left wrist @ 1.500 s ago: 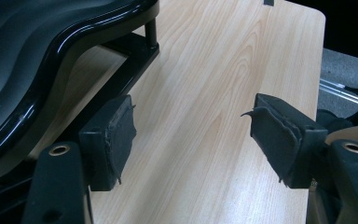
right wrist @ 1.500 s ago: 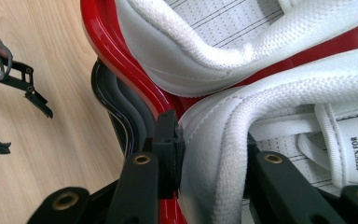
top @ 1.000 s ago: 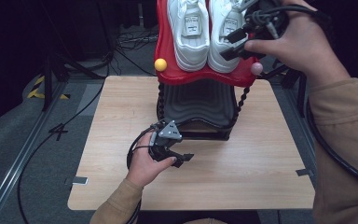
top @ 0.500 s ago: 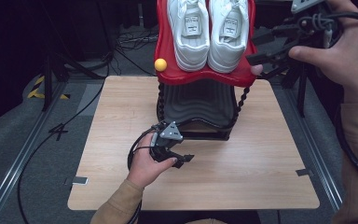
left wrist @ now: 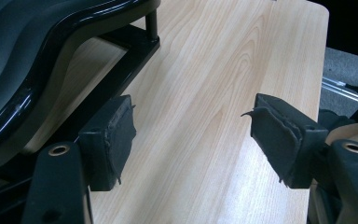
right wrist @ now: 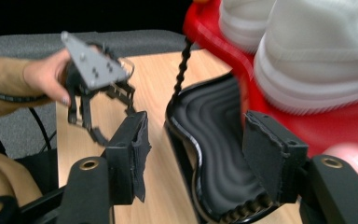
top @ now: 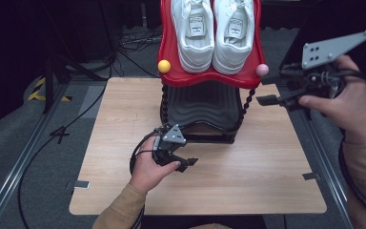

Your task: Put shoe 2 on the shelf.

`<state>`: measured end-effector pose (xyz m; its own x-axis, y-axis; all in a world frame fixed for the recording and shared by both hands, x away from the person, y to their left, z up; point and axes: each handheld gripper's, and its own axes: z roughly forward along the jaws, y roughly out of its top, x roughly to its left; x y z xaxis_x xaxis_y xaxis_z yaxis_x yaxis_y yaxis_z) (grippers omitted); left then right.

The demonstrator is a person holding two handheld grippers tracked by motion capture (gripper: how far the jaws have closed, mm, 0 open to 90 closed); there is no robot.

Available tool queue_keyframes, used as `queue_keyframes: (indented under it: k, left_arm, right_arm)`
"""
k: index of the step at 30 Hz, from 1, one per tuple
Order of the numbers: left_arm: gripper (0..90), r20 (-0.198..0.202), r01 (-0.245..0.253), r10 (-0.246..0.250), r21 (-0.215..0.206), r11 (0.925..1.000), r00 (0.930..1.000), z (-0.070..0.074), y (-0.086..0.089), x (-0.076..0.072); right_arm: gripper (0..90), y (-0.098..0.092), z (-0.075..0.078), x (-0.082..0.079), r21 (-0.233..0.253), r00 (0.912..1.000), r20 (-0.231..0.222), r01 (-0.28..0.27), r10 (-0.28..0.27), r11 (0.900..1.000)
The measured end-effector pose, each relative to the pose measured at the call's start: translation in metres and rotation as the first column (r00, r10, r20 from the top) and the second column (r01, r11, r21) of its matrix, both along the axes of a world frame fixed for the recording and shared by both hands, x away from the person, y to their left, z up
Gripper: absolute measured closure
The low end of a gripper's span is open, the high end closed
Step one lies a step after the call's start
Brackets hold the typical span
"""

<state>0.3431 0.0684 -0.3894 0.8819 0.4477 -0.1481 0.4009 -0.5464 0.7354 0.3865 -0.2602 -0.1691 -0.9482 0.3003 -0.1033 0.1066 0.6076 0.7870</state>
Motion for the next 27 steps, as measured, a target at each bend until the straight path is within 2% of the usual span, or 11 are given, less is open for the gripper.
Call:
queue_keyframes:
  k: [5, 6, 8, 9, 10, 11, 14, 18, 21, 25, 27]
  left_arm:
    - [30.9, -0.006, -0.001, 0.001, -0.003, 1.0, 1.0, -0.002, 0.0, -0.001]
    - [30.9, -0.006, -0.001, 0.001, -0.003, 1.0, 1.0, -0.002, 0.0, -0.001]
    - [30.9, -0.008, -0.001, 0.001, 0.001, 1.0, 1.0, -0.003, 0.0, -0.001]
    - [30.9, -0.008, -0.001, 0.001, 0.001, 1.0, 1.0, -0.004, 0.0, -0.001]
    - [30.9, -0.012, -0.006, 0.006, 0.002, 1.0, 0.9999, -0.005, 0.0, -0.002]
    - [30.9, -0.012, -0.006, 0.006, 0.002, 1.0, 0.9999, -0.005, 0.0, -0.002]
    - [30.9, -0.014, -0.009, 0.009, 0.003, 1.0, 0.9999, -0.006, 0.001, -0.002]
    - [30.9, -0.015, -0.021, 0.021, 0.006, 0.9998, 0.9997, -0.008, 0.003, -0.003]
    - [30.9, -0.018, -0.034, 0.034, 0.016, 0.9993, 0.9993, -0.01, 0.005, -0.003]
    - [30.9, -0.014, -0.057, 0.058, 0.077, 0.9954, 0.9982, -0.017, 0.006, 0.001]
    - [31.0, -0.03, -0.057, 0.06, 0.081, 0.9951, 0.9977, -0.022, 0.005, 0.003]
  right_arm:
    - [41.7, -0.007, -0.042, -0.009, 0.006, 0.9993, -0.036, 0.001, 0.0, 1.0]
    - [41.7, -0.007, -0.042, -0.009, 0.006, 0.9993, -0.036, 0.001, 0.0, 1.0]
    - [41.7, -0.01, -0.068, -0.012, 0.018, 0.9981, -0.062, 0.002, -0.001, 1.0]
    - [41.7, -0.01, -0.068, -0.012, 0.018, 0.9981, -0.062, 0.002, -0.001, 1.0]
    - [41.6, -0.011, -0.086, -0.013, 0.032, 0.9973, -0.073, -0.007, 0.01, 0.999]
    - [41.6, -0.011, -0.086, -0.013, 0.032, 0.9973, -0.073, -0.007, 0.01, 0.999]
    - [41.6, -0.01, -0.117, -0.016, 0.051, 0.9952, -0.098, 0.001, 0.004, 0.999]
    - [41.6, -0.007, -0.161, -0.018, 0.056, 0.9888, -0.148, 0.031, -0.022, 0.998]
    - [41.6, -0.006, -0.185, -0.018, 0.047, 0.9855, -0.162, 0.058, -0.05, 0.997]
    - [41.7, -0.003, -0.219, -0.017, 0.049, 0.9752, -0.211, 0.079, -0.067, 0.996]
    - [42.6, -0.002, -0.233, -0.018, 0.062, 0.9703, -0.228, 0.097, -0.08, 0.993]
